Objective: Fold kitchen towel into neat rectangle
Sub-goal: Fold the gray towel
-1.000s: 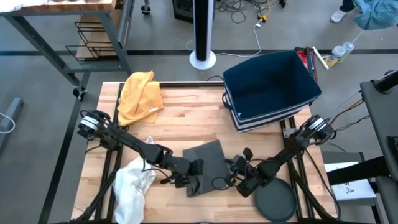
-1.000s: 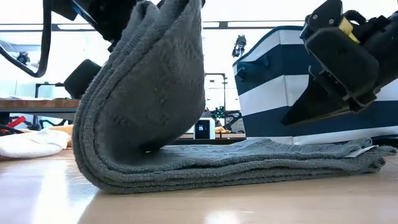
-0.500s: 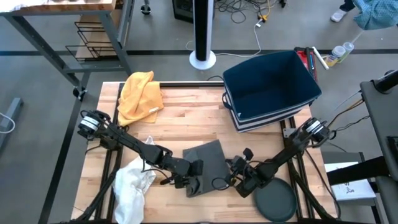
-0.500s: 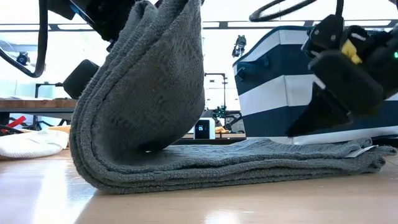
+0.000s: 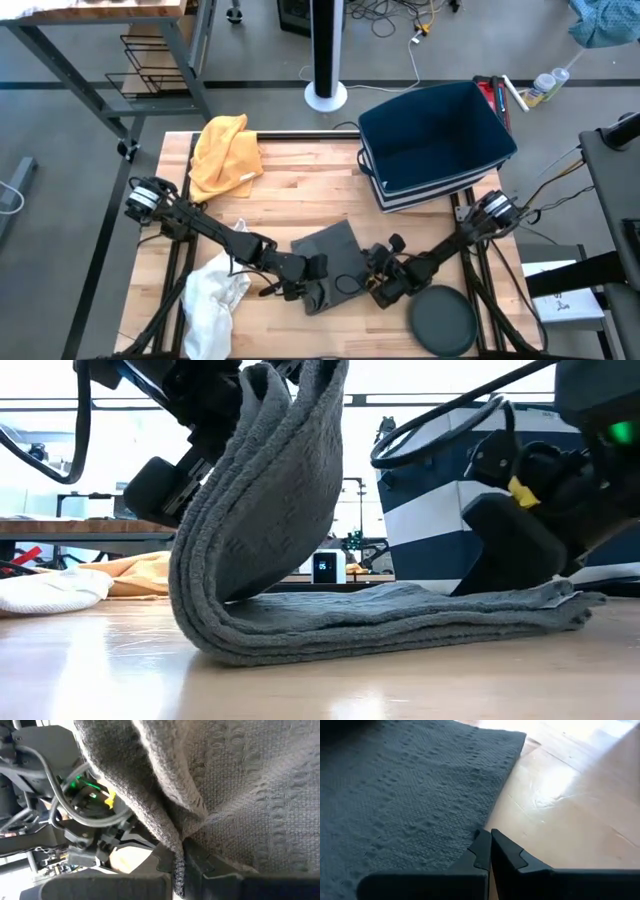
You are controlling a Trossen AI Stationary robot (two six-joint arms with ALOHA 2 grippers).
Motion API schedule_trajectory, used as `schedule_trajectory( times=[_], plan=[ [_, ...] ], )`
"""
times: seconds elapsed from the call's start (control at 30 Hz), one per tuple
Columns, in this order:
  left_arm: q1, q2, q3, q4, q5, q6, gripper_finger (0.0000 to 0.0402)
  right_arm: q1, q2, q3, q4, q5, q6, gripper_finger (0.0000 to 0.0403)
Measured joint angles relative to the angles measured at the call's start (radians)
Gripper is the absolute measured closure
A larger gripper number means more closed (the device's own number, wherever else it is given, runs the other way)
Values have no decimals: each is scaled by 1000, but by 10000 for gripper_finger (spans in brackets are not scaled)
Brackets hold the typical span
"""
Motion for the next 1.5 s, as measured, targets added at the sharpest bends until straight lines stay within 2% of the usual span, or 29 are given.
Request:
schedule_trajectory(
  times=[0.37,0.47,0.6,0.77,1.03,1.5],
  plan=[
    [26,0,0,30,11,10,400,-17,0,0,9,-30,-4,400],
    [35,-2,2,68,60,11,398,-18,0,0,37,-38,-33,400],
    [46,-3,34,24,94,42,398,-19,0,0,72,-57,-75,400],
    [89,0,77,-46,213,-47,400,-19,0,1,84,-69,-82,400],
    [130,1,88,-43,262,-36,397,-18,0,1,88,-72,-84,400],
    [138,89,88,-14,271,-9,396,-19,-5,3,121,-130,-141,400]
  ],
)
